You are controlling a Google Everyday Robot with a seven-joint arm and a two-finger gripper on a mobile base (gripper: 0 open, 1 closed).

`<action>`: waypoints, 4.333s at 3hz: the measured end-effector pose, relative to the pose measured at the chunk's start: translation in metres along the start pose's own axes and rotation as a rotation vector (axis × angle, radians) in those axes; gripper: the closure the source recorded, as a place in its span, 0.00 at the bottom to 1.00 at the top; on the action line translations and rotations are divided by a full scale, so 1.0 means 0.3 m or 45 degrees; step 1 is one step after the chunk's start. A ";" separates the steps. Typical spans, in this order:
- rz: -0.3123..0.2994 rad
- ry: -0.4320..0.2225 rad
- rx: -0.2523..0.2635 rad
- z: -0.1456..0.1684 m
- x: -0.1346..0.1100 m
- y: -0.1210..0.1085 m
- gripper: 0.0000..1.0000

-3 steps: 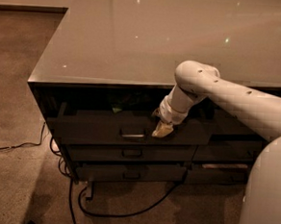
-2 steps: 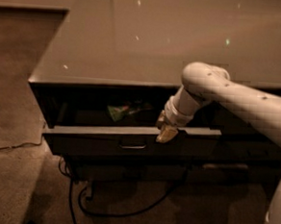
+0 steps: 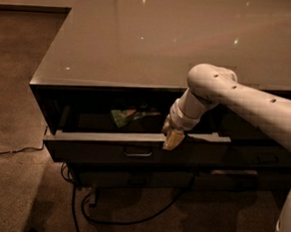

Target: Open top drawer

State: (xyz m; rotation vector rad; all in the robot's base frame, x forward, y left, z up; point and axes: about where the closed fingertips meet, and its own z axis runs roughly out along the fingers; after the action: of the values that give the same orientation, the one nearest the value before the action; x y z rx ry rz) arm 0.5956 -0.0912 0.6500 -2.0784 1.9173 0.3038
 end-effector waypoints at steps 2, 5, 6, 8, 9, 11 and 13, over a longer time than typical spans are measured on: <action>0.000 0.000 0.000 0.000 0.000 0.000 0.37; -0.105 0.058 -0.005 0.055 -0.075 0.093 0.00; -0.106 0.073 -0.009 0.062 -0.067 0.143 0.00; -0.101 0.108 -0.020 0.073 -0.036 0.230 0.41; -0.099 0.107 -0.019 0.066 -0.040 0.229 0.65; -0.003 0.151 -0.031 0.047 -0.015 0.339 0.39; -0.035 0.070 0.086 -0.034 -0.039 0.284 0.00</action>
Offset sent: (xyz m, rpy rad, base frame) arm 0.0000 0.0000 0.0000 0.0000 0.0000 0.0000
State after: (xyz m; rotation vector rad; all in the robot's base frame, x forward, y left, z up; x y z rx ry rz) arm 0.5095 -0.0898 0.6575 -2.0879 1.9013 0.1748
